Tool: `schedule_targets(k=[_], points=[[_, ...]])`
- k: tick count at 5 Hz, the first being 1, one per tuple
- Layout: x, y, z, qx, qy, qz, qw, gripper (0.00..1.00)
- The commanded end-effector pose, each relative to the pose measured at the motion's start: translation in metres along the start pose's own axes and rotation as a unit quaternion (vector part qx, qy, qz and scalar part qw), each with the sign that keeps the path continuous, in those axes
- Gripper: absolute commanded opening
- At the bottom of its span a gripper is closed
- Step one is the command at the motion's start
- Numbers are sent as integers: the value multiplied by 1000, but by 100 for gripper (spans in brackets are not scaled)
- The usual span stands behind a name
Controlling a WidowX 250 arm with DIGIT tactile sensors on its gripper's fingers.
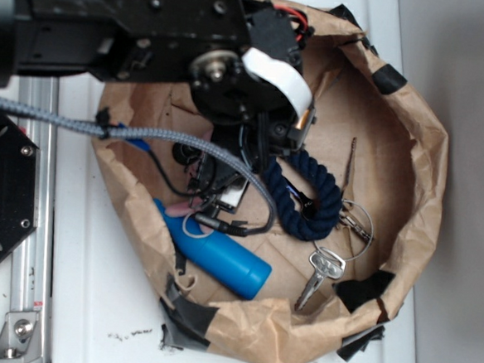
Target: Grab the blue rope.
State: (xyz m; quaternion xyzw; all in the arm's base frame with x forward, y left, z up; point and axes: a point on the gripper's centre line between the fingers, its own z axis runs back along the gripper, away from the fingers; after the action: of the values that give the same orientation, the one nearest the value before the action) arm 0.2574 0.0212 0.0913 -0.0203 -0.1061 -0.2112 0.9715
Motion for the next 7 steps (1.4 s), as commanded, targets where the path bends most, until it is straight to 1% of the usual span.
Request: schedule_targets(k=[1, 2, 3, 4, 5, 6, 7], points=[[6, 2, 8, 12, -15, -3, 1000, 100], [12, 8, -26, 4, -23, -42, 999, 100], [11, 2, -59, -12, -4, -83, 996, 100], [6, -7, -84, -42, 33, -116, 992, 100], [1, -16, -98, -49, 55, -127, 989, 0], [-2, -9, -111, -32, 77, -116, 990, 0], [-1, 13, -111, 0, 84, -85, 993, 0]])
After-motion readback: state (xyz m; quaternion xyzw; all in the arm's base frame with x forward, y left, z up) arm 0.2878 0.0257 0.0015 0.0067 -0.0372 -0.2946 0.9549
